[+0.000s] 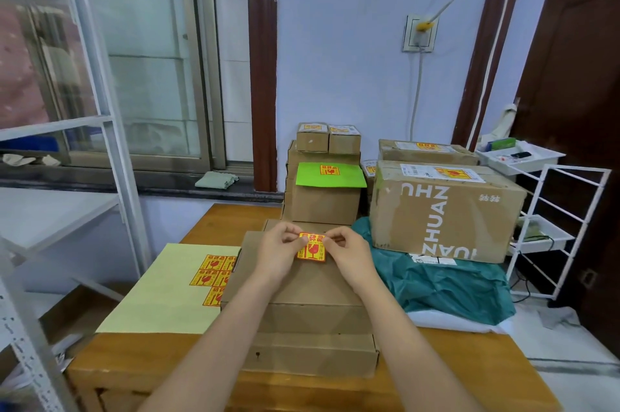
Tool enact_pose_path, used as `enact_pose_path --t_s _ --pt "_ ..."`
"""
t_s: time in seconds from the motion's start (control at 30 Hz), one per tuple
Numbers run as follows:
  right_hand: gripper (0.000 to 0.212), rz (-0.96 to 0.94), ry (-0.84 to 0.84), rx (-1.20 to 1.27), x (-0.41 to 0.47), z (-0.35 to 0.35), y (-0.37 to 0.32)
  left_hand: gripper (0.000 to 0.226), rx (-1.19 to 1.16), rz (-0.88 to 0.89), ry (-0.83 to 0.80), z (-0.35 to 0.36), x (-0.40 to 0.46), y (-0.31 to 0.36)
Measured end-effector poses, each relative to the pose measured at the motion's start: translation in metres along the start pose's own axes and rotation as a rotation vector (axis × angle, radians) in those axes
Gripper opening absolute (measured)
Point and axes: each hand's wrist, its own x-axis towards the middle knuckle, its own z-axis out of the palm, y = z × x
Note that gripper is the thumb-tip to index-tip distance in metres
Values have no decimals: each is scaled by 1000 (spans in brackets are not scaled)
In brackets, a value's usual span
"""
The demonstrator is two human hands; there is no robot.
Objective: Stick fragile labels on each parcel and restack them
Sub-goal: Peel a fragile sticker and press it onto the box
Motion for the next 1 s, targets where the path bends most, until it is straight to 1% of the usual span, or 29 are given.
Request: enact_pose_path --t_s 0.1,0.23,0.33,0.43,0.47,0.63,0.87,1.0 --pt "8 -18 -22 -89 0 0 1 6 -19 -6 8 -1 1 -1" --pt "13 -25 -45 -117 1 -1 1 3 -40 1 9 -1 1 -1" --pt "16 -12 -60 -125 2 0 2 10 -40 29 21 -1 1 -2" --pt "27 4 -74 -147 5 3 5 14 -24 45 34 -1 1 -3" --pt "28 12 -81 -145 6 3 7 15 -26 47 41 -1 1 -3" --pt "26 2 -126 -191 9 5 11 17 7 47 71 -1 2 -6" --pt "25 -5 -142 -203 9 5 11 12 51 76 73 1 3 -6" --pt "26 -27 -143 -236 6 3 7 9 98 77 101 1 3 -8"
